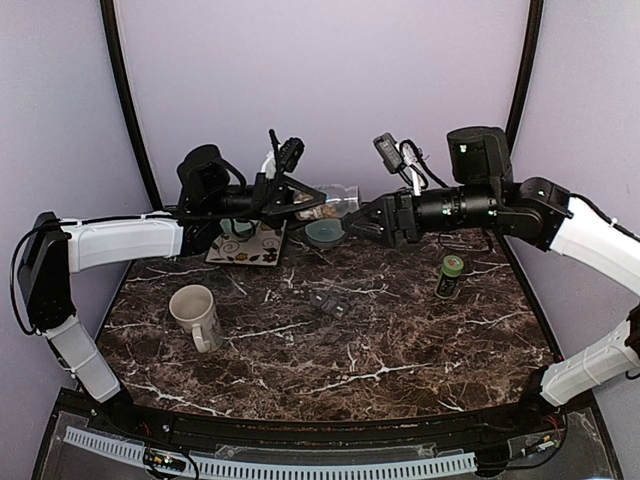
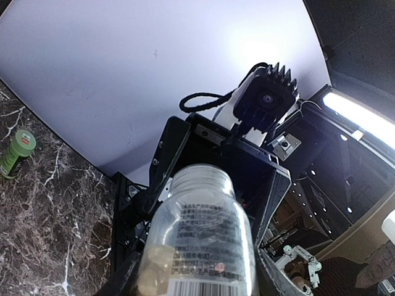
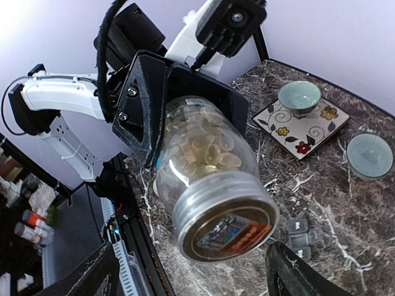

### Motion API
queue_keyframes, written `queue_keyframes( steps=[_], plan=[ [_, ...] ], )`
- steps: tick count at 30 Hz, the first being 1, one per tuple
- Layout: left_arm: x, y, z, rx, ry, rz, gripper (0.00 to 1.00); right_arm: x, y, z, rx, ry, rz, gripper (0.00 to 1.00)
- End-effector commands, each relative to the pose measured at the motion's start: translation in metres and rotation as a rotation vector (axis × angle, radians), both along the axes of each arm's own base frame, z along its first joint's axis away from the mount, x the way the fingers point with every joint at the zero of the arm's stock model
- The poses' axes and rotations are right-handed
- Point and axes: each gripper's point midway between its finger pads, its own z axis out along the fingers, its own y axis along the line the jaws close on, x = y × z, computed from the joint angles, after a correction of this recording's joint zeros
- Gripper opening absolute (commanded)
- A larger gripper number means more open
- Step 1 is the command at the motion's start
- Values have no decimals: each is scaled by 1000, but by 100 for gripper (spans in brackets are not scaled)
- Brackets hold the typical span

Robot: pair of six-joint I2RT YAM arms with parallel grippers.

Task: Sort the pills into containers
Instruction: Unscrew the lid of the pill bottle.

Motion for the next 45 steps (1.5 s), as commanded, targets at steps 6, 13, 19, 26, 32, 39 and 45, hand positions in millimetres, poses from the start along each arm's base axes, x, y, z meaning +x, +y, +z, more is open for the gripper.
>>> queue_keyframes(
  steps=[6, 13, 19, 26, 32, 39, 45],
  plan=[
    [-4, 11, 38, -89, -175, 37, 0, -7, 2, 24, 201, 233, -36, 84],
    [-8, 15, 37, -104, -236, 58, 0, 9, -15, 36, 408, 502, -129, 83],
    [-12, 18, 37, -96, -269, 70, 0, 13, -14, 40, 454, 600, -141, 82],
    [-14, 20, 33, -76, -279, 80, 0, 17, -7, 47, 465, 634, -130, 81],
    [-14, 19, 31, -57, -293, 86, 0, 19, 0, 48, 443, 638, -120, 80],
    [-13, 15, 29, -43, -301, 85, 0, 23, 6, 45, 406, 641, -117, 79],
    [-13, 13, 31, -42, -310, 86, 0, 24, 9, 36, 385, 658, -116, 76]
  ],
)
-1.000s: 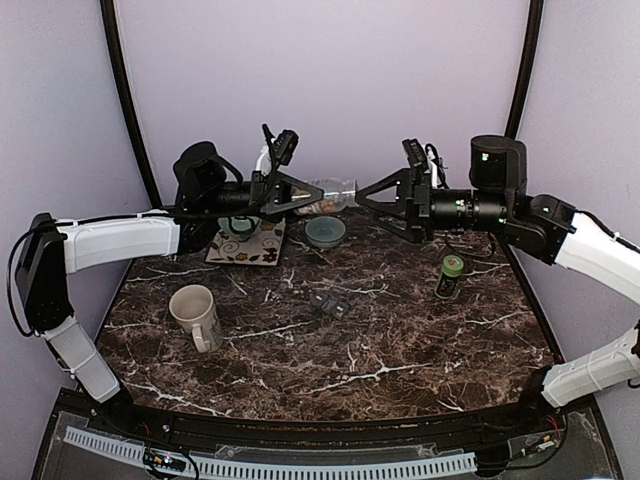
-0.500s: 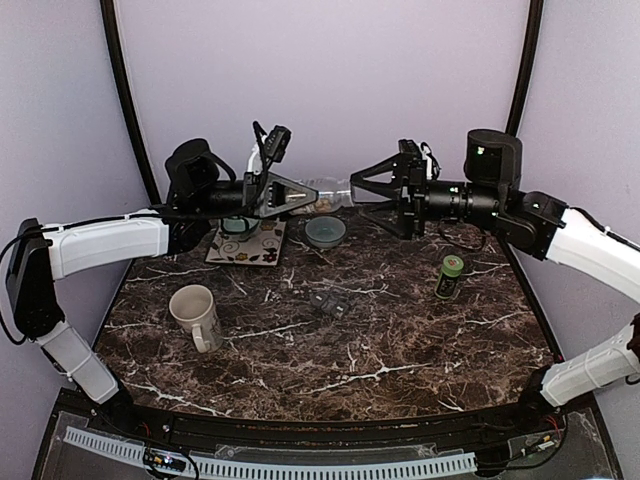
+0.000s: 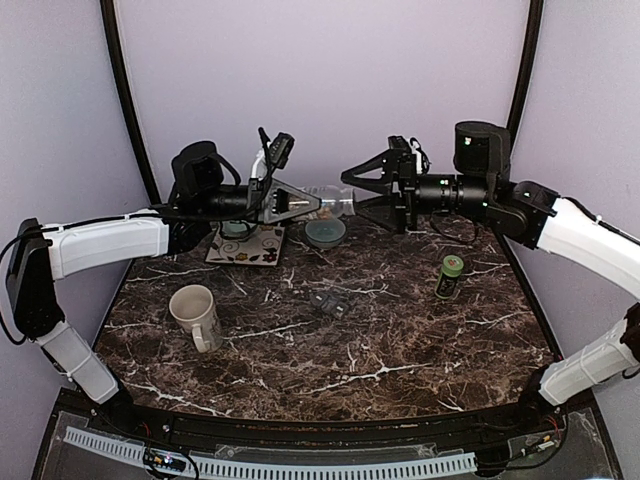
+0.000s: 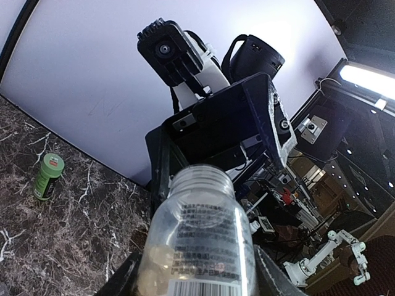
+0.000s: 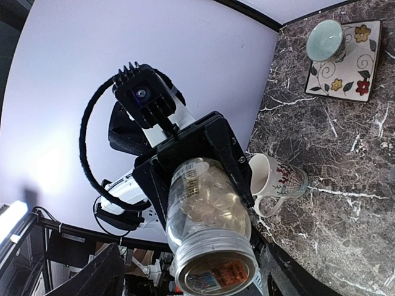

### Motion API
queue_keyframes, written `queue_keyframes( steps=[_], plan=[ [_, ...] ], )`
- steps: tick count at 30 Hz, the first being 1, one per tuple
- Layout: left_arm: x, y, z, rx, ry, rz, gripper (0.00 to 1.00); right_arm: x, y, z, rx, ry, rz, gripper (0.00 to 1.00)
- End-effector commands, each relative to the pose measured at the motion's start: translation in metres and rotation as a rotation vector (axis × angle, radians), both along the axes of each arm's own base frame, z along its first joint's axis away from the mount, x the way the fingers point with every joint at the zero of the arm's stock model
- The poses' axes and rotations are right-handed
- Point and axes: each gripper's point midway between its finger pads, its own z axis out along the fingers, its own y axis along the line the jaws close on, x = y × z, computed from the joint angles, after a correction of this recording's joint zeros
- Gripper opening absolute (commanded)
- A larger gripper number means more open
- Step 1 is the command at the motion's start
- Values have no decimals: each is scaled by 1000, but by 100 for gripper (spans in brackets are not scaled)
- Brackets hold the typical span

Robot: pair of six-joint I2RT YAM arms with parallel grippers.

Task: Sort the pills into containers
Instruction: Unscrew the lid of the pill bottle.

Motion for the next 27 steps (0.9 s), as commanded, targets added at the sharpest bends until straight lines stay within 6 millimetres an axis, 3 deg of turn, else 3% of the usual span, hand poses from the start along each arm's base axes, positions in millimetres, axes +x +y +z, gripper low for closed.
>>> queue_keyframes(
  steps=[1, 7, 18, 27],
  plan=[
    [-11, 5, 32, -50, -92, -4, 0, -1, 2, 10, 15, -23, 20, 76],
    [-11, 3, 30, -44, -93, -7, 0, 0, 3, 9, 9, -23, 25, 68],
    [-11, 3, 33, -44, -85, 2, 0, -1, 6, 2, -53, -63, 59, 25],
    [-11, 1, 41, -60, 11, -41, 0, -9, 1, 11, -156, -411, 148, 21]
  ],
)
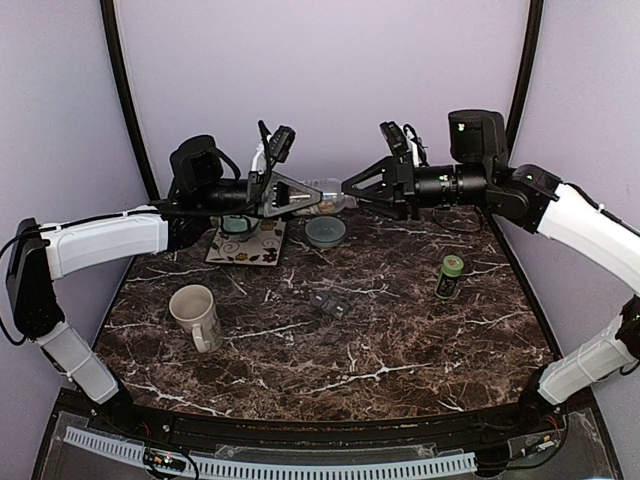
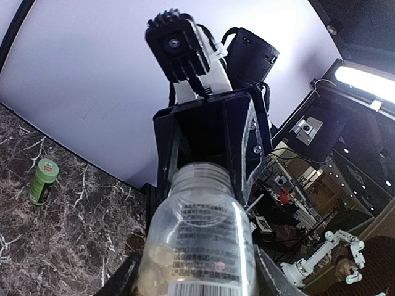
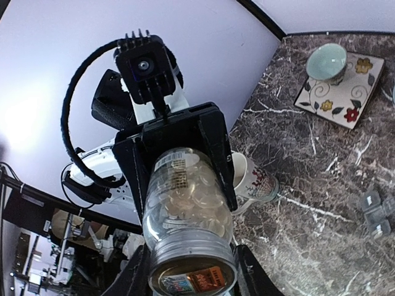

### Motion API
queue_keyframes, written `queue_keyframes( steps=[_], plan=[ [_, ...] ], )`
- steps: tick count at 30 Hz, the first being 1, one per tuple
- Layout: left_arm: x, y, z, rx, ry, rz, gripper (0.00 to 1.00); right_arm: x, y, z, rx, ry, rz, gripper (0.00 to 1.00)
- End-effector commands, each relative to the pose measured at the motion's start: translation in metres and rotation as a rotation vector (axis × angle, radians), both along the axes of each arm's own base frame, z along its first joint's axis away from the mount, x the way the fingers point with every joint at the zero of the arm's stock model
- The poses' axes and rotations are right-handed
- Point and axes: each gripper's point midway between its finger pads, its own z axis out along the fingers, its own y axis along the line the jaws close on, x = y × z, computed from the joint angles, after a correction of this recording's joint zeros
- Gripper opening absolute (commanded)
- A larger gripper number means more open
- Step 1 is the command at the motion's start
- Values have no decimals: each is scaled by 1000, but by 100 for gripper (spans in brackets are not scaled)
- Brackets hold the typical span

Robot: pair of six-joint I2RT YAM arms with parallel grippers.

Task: Sort the pills into containers
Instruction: Unscrew the lid of the pill bottle.

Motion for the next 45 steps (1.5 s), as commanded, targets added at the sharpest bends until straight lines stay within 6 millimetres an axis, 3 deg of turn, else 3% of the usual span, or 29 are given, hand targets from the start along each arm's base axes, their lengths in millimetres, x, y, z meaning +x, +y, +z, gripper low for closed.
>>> queue_keyframes(
  steps=[1, 10, 13, 33, 45],
  plan=[
    [-10, 2, 33, -55, 19, -41, 0, -9, -1, 13, -39, -280, 104, 22],
    [-11, 2, 49, -77, 144, -96, 0, -14, -11, 9, -127, -631, 144, 30],
    [-11, 1, 50, -84, 169, -116, 0, -15, -11, 13, -126, -676, 135, 30],
    [-11, 1, 46, -107, 210, -151, 0, -19, -13, 21, -104, -726, 109, 39],
    [-13, 1, 45, -90, 184, -144, 0, -18, -10, 27, -72, -687, 100, 68]
  ],
)
